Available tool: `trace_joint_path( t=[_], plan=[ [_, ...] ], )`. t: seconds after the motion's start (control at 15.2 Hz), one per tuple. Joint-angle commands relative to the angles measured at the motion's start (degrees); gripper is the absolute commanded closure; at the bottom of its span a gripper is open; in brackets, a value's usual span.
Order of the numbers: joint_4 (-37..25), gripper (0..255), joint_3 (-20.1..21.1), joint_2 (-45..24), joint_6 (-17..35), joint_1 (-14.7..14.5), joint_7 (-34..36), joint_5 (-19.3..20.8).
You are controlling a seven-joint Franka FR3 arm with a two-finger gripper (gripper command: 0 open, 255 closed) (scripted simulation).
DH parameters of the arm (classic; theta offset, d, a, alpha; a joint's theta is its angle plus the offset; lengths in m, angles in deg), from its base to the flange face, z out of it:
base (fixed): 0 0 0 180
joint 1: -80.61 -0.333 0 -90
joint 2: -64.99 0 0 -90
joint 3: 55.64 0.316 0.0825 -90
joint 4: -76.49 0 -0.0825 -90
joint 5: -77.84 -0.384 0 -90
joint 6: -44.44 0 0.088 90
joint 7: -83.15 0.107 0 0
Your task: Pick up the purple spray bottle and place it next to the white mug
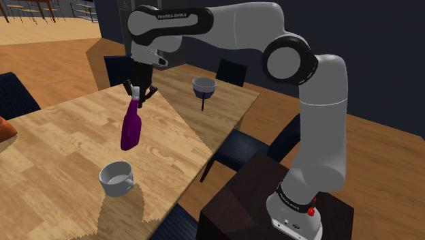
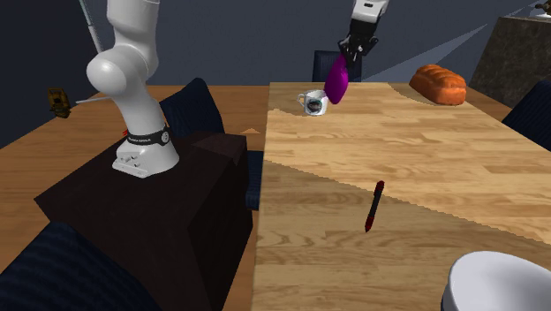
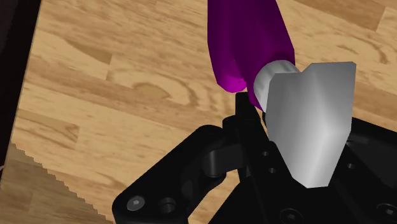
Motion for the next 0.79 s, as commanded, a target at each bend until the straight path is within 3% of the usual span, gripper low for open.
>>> trace_joint_path(
  t=[0.0,0.46,0.66,0.73],
  plan=[
    [-3.76,255,0.63,-2.41,-0.57,-1.57,2.53,0.37],
    [-19.41,255,2.31,-12.62,-3.52,-7.51,11.04,2.12],
    [-30.93,255,2.78,-19.64,-6.98,-10.29,14.93,3.14],
    [-38.71,255,2.98,-24.20,-9.75,-11.59,16.82,3.70]
  ],
)
